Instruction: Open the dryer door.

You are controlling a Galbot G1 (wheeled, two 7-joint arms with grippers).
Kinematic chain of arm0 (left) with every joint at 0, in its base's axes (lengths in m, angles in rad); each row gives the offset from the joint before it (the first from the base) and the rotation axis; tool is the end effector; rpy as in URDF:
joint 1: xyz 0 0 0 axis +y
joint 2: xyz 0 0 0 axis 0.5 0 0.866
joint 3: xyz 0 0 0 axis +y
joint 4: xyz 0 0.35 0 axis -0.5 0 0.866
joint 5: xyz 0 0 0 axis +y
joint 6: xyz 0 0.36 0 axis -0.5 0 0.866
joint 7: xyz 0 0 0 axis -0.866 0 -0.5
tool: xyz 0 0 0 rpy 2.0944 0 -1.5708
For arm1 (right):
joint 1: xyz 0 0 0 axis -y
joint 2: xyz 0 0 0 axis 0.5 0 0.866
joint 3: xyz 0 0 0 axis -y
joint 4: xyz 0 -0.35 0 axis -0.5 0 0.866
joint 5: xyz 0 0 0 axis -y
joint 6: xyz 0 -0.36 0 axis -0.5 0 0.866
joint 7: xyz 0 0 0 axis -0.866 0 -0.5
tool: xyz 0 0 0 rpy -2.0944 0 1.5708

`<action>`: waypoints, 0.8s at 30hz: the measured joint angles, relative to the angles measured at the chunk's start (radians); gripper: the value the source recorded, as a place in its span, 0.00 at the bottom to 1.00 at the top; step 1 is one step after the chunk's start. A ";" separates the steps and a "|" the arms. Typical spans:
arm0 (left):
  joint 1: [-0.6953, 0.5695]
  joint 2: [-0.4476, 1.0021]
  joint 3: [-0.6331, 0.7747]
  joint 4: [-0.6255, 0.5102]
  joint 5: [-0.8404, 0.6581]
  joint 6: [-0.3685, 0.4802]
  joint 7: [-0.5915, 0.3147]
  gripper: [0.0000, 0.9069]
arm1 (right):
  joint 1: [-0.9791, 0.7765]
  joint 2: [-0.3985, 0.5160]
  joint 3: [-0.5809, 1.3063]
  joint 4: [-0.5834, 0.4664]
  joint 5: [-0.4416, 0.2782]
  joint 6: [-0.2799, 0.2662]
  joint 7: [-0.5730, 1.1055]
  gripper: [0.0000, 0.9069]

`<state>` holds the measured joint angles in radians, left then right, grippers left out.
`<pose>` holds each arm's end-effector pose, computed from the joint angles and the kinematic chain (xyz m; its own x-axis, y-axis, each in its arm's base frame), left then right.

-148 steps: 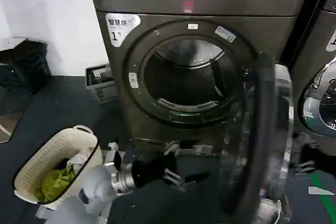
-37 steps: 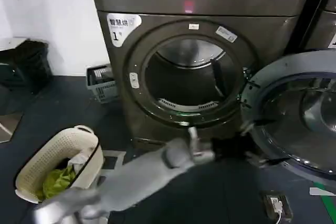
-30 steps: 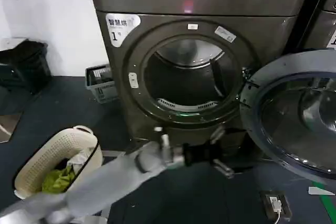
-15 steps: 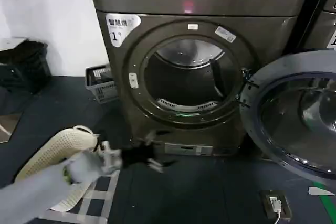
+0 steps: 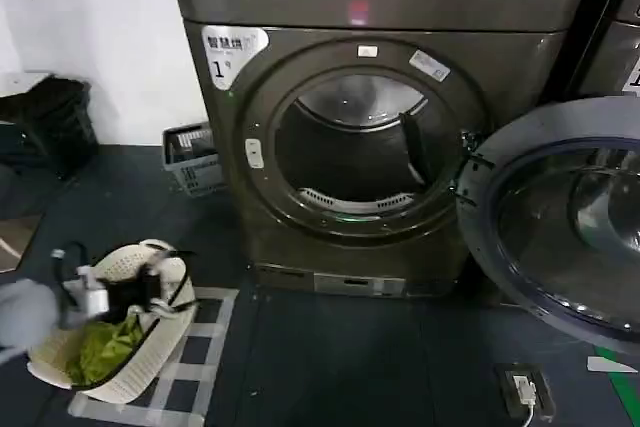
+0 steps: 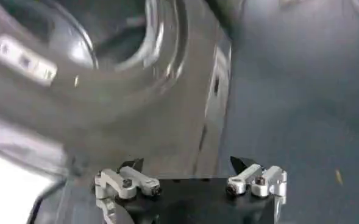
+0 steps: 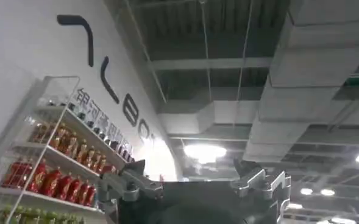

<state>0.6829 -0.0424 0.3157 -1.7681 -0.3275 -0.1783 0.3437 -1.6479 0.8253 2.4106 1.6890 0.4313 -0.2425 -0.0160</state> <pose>0.3181 0.2680 -0.1723 -0.6333 0.4771 0.6094 0.7514 0.1903 0.6318 -0.0892 -0.4583 0.0666 -0.1708 0.7815 -0.6001 0.9850 0.1210 -0.1228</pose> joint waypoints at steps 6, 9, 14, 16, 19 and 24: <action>0.011 0.076 0.013 0.028 0.022 0.074 0.072 1.00 | 0.003 0.005 -0.008 0.002 -0.001 0.003 0.000 1.00; 0.012 0.086 0.023 0.065 0.036 0.066 0.096 1.00 | -0.002 0.006 -0.003 0.001 -0.001 0.007 -0.002 1.00; 0.008 0.063 0.017 0.179 0.069 0.055 0.143 1.00 | -0.008 0.001 0.013 0.000 -0.019 0.010 -0.003 1.00; 0.011 0.065 0.022 0.214 0.081 0.058 0.157 1.00 | -0.009 0.002 0.017 0.003 -0.022 0.010 -0.003 1.00; 0.012 0.074 0.032 0.251 0.113 0.064 0.169 1.00 | -0.009 0.008 0.017 0.007 -0.022 0.008 -0.003 1.00; 0.009 0.073 0.026 0.308 0.150 0.058 0.191 1.00 | -0.011 0.011 0.018 0.006 -0.019 0.008 -0.003 1.00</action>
<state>0.6919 0.0308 0.3414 -1.4605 -0.1773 -0.1204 0.5347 -1.6592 0.8365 2.4290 1.6947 0.4120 -0.2342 -0.0194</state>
